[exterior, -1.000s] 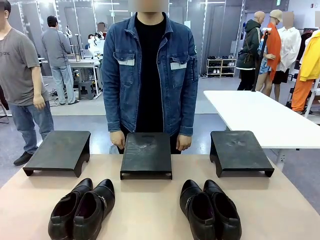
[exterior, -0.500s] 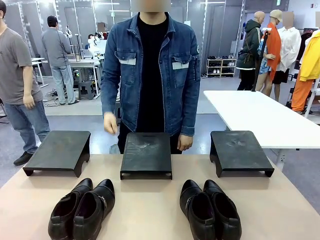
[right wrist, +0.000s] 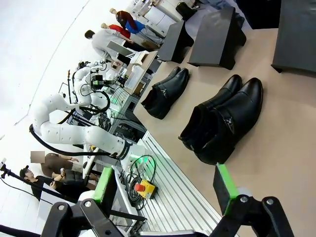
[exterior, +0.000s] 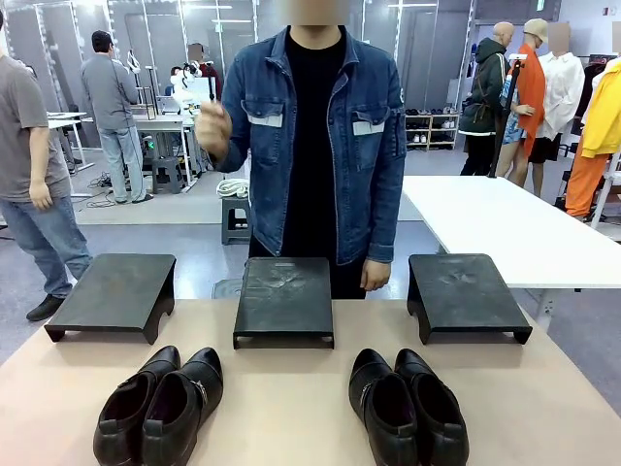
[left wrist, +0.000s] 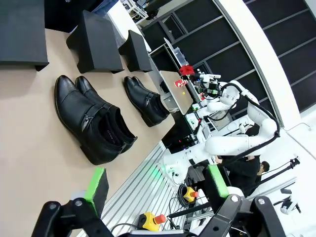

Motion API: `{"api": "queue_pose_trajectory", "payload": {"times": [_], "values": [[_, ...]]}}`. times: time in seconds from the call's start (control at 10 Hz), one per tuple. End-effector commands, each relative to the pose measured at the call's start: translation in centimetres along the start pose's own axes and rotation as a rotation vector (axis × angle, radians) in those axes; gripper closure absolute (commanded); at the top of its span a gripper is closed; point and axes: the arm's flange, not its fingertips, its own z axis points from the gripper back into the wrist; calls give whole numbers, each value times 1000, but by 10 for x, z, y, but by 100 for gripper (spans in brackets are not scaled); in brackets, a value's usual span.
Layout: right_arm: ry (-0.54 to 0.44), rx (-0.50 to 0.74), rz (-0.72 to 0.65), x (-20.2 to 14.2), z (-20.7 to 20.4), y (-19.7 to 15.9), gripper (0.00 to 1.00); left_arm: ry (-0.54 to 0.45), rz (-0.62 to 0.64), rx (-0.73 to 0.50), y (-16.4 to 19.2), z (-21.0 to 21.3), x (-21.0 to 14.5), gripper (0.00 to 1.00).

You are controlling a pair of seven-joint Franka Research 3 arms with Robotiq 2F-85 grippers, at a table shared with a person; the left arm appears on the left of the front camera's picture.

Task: Place the shoes on the stand as instructed by the person.
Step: Pick up one pair of Shoes and place it on the Shoes Stand indicated by the person.

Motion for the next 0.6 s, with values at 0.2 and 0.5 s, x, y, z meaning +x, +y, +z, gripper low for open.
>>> {"api": "queue_pose_trajectory", "payload": {"times": [0.2,0.5], "values": [[-12,9,15,1,1,0,0,-2,-11,-14,-1,1,0,0],[-12,9,15,1,1,0,0,-2,-11,-14,-1,1,0,0]]}}
